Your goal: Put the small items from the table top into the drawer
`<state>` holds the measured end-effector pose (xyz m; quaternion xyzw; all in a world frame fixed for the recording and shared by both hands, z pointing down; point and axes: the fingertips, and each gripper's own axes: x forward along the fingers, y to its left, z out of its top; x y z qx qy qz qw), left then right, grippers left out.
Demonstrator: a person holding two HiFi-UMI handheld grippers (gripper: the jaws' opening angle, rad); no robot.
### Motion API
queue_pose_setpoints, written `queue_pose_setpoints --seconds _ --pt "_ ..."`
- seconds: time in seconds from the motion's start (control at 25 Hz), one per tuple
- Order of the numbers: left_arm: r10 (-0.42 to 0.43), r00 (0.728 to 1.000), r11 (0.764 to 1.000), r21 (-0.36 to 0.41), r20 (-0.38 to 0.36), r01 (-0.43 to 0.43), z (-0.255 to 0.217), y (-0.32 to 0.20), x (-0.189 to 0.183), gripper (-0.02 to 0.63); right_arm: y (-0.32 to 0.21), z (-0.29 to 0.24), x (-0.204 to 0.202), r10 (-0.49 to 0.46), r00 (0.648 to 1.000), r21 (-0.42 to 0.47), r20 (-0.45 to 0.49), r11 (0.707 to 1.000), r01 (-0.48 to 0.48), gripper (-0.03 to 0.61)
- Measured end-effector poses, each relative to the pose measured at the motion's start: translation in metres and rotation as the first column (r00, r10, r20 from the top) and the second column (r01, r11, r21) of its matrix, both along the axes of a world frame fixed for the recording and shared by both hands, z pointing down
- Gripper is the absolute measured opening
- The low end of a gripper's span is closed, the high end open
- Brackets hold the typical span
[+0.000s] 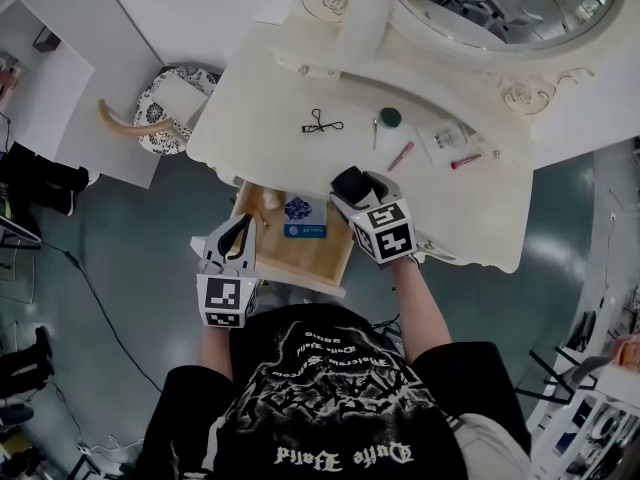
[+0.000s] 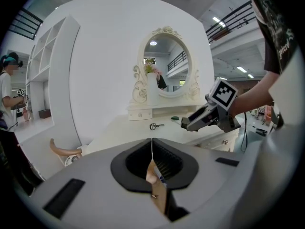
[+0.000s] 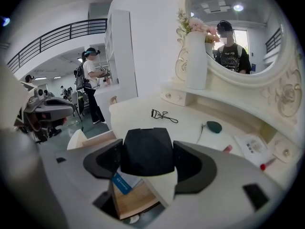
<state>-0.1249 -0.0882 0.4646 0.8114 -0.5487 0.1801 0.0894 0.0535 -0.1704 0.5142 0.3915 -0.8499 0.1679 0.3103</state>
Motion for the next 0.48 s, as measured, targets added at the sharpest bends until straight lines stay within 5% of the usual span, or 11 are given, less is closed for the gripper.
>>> queue_pose_setpoints --seconds 0.48 --pt "-0.020 1.000 1.000 -0.024 -0.012 0.019 0.006 0.006 -0.002 0.018 0.042 0.013 -0.024 -0.073 0.997 -0.057 0.038 0.996 0.075 0.331"
